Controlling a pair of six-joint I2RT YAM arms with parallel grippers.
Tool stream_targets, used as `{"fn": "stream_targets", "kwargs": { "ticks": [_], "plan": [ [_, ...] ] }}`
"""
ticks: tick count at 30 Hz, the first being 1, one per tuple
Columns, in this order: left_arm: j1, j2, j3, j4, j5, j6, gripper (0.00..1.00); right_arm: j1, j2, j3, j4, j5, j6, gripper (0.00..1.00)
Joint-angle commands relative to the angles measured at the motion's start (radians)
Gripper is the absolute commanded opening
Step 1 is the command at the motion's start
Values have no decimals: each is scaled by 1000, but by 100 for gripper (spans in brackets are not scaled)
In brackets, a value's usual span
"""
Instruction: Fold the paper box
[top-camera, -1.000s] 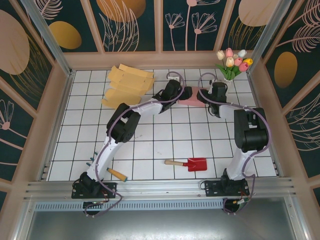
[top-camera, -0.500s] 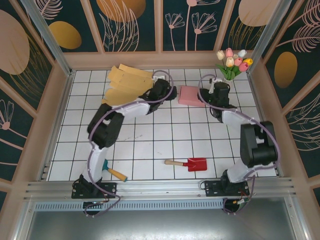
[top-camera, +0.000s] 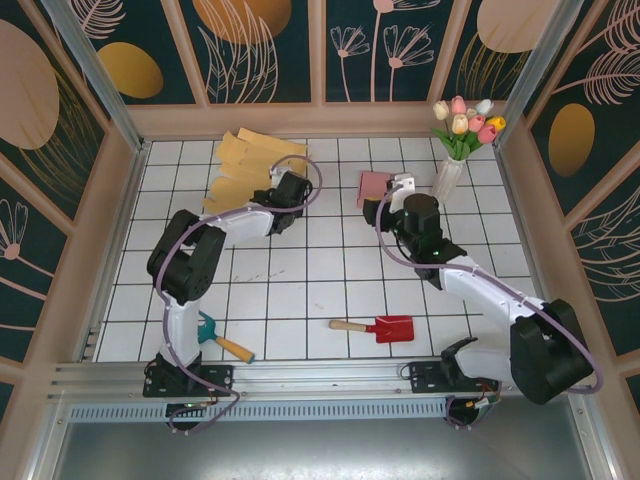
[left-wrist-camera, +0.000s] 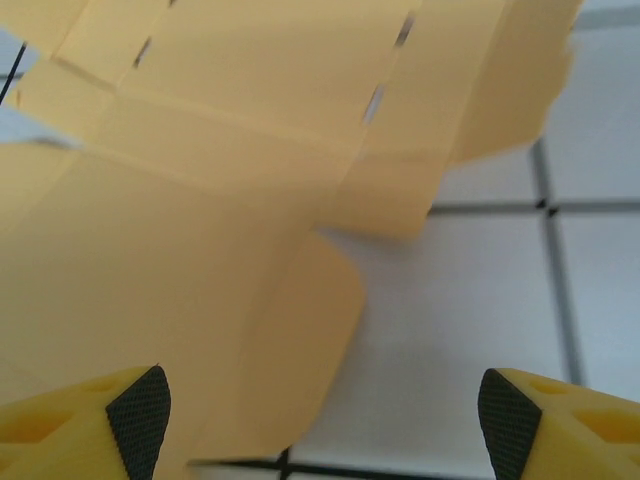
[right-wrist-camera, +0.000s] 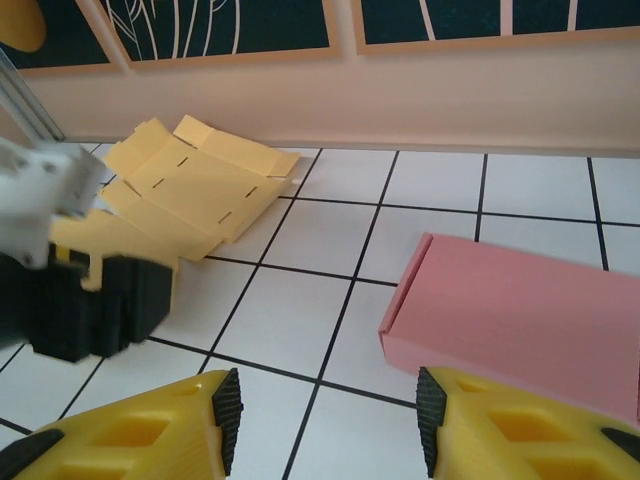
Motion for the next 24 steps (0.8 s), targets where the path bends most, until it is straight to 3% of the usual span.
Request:
{"fn": "stream_targets", "kwargs": {
  "ticks": [1,9,16,21,24],
  "plan": [
    [-3,24,35,-156,-123,31,82,4,-24,-11,-7,-43,35,53],
    [0,35,-36,-177,-156,17,81,30,-34,5,-17,-73,40,53],
    [1,40,-45,-209,-173,-13,63,34,-40,3,-21,-67,37,53],
    [0,0,-76,-206,-184,-11,30,36,-42,0,-20,-59,36,53],
    [-2,-47,-103,-167,-106,5,8,37,-47,3,-27,-53,34,53]
  ]
}}
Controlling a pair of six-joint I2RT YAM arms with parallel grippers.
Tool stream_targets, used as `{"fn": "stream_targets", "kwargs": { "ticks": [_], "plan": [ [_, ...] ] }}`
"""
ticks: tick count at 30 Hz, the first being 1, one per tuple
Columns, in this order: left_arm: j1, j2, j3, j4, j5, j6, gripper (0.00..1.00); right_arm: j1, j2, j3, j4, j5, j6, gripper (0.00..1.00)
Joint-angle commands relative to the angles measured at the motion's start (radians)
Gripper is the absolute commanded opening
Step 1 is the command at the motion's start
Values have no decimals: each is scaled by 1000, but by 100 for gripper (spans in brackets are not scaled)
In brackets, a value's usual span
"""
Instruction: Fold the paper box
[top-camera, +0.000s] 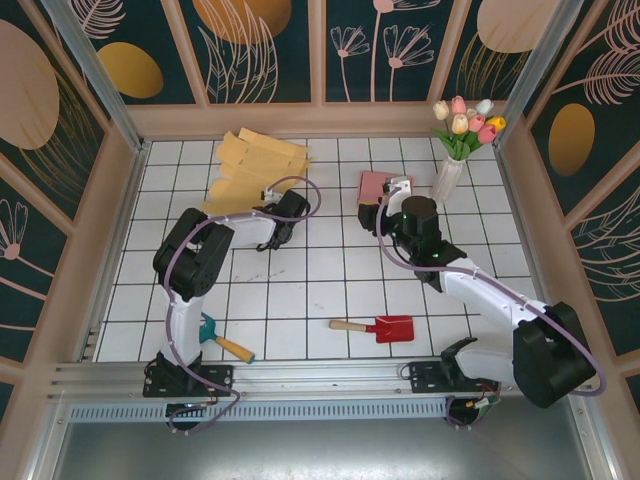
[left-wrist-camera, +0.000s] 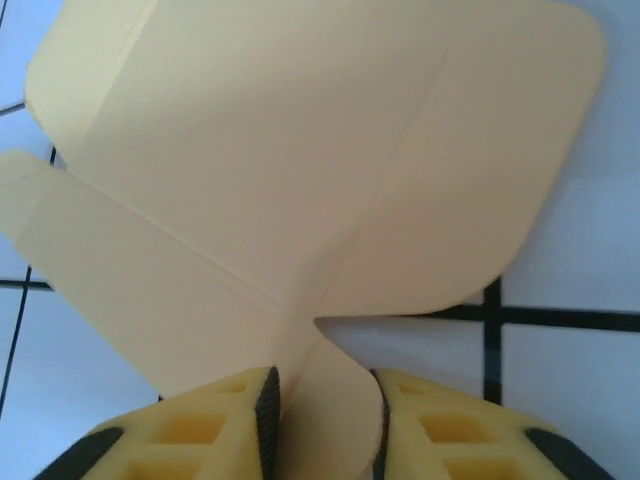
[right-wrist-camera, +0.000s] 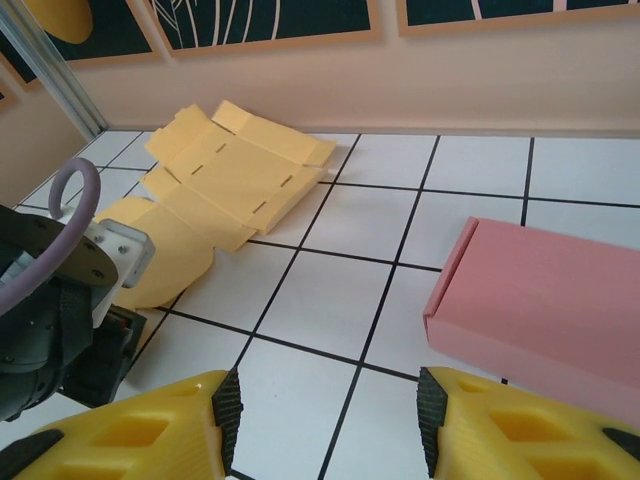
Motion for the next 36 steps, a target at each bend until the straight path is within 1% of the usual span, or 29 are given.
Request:
{"fn": "stream_targets", "kwargs": {
  "ticks": [1,2,5,8,11,14,16,17,18,20,22,23,24,25,27,28,29,31,32,33,35,36],
  "plan": [
    [0,-93,-35,17,62,4,3,12,-36,3,-4,-1,10,53],
    [-1,-118,-45,26,94,-3,0,12,-44,0,-2,3,10,53],
    [-21,-208,-74,27,169,-37,0,12,-63,-3,-8,19,10,53],
    [-64,-318,-113,9,241,-109,0,12,-76,5,-32,52,17,53],
    [-149,-408,-140,-8,330,-170,2,14,-99,15,-61,66,46,53],
    [-232,-448,-163,0,406,-226,4,14,-142,8,-81,65,72,53],
    [-263,-452,-185,34,490,-287,7,14,-173,2,-101,70,80,53],
    [-268,-447,-199,65,559,-323,8,14,-191,-1,-112,75,80,53],
    [-273,-440,-215,113,638,-351,8,14,-207,-7,-124,85,80,53],
    [-295,-432,-240,211,732,-407,8,14,-239,-22,-141,105,77,53],
    [-327,-432,-249,279,737,-450,11,12,-270,-39,-151,129,74,54],
    [-340,-429,-249,307,729,-467,16,12,-281,-44,-159,140,72,54],
    [-346,-427,-247,328,727,-479,22,12,-290,-46,-167,149,71,54],
    [-348,-421,-242,350,736,-491,33,11,-297,-48,-175,161,70,54],
    [-347,-414,-234,394,762,-507,42,11,-308,-53,-189,182,73,55],
    [-347,-412,-230,414,779,-512,48,9,-309,-55,-192,189,75,55],
    [-347,-415,-228,431,790,-517,52,8,-308,-55,-196,192,78,55],
    [-347,-426,-219,437,788,-514,55,5,-295,-56,-198,194,86,56],
    [-347,-435,-209,418,762,-501,55,3,-284,-54,-197,195,90,56],
    [-348,-443,-197,389,722,-481,58,-1,-271,-54,-196,194,94,56],
    [-338,-457,-167,309,600,-427,64,-12,-238,-55,-190,176,105,57],
    [-322,-459,-160,285,568,-407,67,-19,-222,-54,-187,167,110,57]
  ]
}}
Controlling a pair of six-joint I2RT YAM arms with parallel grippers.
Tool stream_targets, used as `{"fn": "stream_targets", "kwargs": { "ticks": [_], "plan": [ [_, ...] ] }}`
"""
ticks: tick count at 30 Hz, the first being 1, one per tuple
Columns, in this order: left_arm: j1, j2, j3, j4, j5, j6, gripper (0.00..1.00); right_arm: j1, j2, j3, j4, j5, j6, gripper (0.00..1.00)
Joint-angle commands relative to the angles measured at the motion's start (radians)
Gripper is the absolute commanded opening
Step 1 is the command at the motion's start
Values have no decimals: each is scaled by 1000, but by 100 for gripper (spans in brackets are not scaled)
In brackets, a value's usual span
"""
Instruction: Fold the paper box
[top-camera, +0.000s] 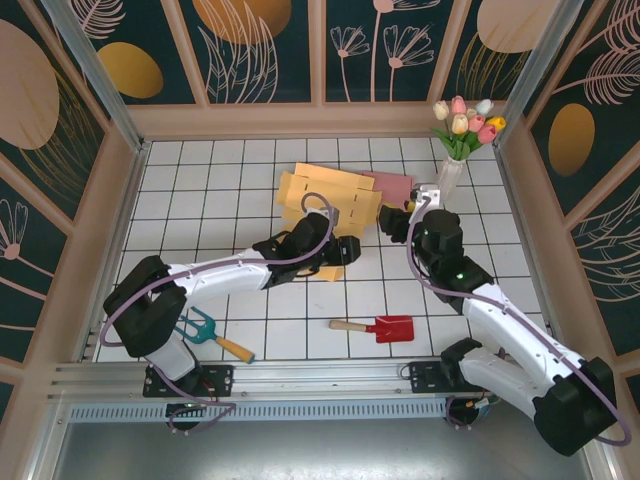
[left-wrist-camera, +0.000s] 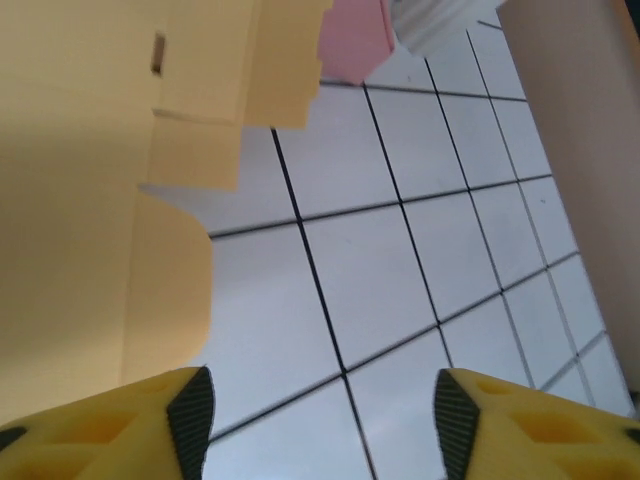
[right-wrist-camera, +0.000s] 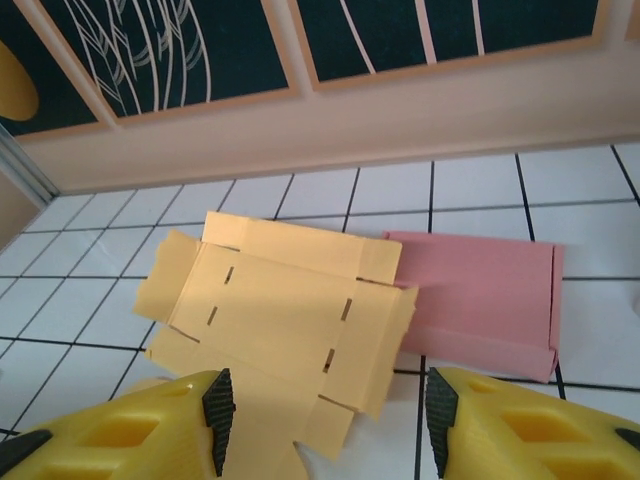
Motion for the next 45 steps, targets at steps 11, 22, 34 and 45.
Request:
{"fn": "stream_targets", "kwargs": {
  "ticks": [11,22,34,45],
  "plan": [
    [459,175,132,-25,45,352,92,-29,97,-10,23,-62,53,57],
    [577,438,291,66,215,492,87,-29,99,-7,42,-137,39,57],
    [574,345,116,287,296,542,0,-28,96,-1,61,-215,38,57],
    [573,-96,-666,1056,221,508,0,32,247,309,-20,-639,-392,58]
  ]
}}
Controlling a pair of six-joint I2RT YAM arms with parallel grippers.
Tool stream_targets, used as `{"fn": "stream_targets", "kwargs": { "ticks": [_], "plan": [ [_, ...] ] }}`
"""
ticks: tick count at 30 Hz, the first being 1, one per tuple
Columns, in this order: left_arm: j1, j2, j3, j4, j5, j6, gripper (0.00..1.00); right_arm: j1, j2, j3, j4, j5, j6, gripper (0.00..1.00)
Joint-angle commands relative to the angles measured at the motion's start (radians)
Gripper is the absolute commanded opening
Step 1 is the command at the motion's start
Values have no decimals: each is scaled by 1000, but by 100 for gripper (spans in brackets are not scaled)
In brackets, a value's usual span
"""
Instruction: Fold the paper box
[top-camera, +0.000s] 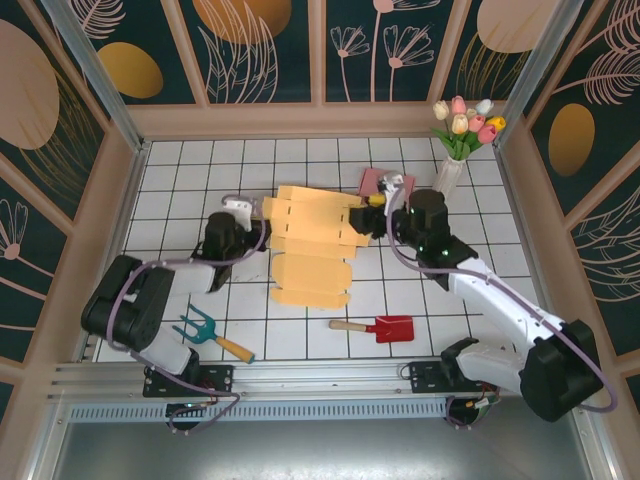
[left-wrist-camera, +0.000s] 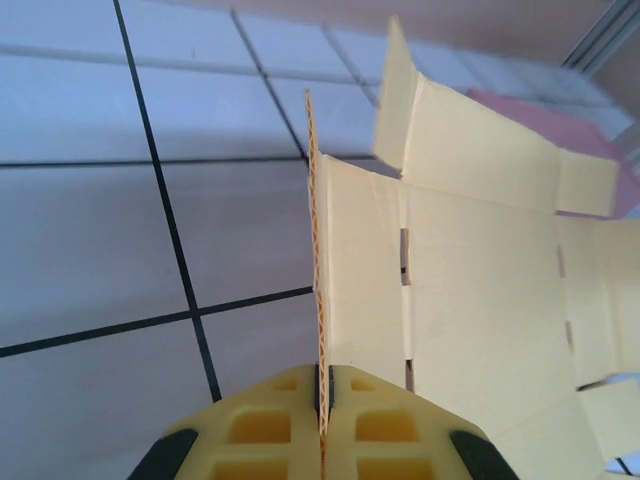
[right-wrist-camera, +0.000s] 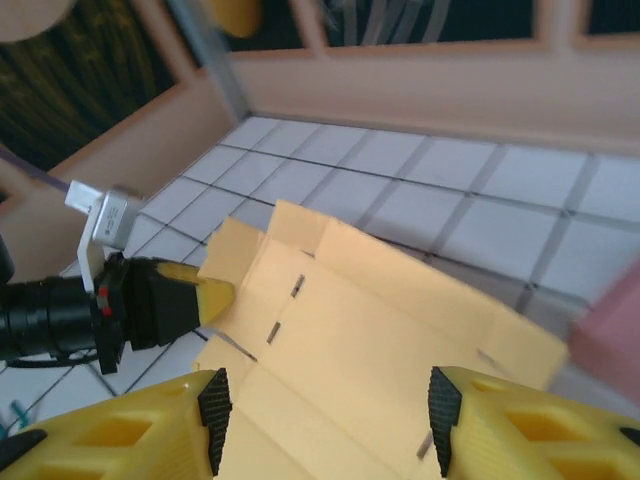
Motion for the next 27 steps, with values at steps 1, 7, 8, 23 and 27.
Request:
{"fn": "stream_targets", "kwargs": {
  "ticks": [1,7,8,23,27],
  "plan": [
    [0,-13,-148,380,-18,-3,0,48,76,189,-144,-178,-344,58],
    [0,83,-218,564,43,52,0,123,267,482,-608,-135,-913,58],
    [1,104,-224,605,54,50,0,133,294,517,-662,-97,-991,58],
    [1,419,-266,1012,51,72,0,79,833,1096,-1114,158,-1179,53],
    [1,425,-265,1013,58,76,0,72,933,1194,-1219,137,-1172,51]
  ]
}}
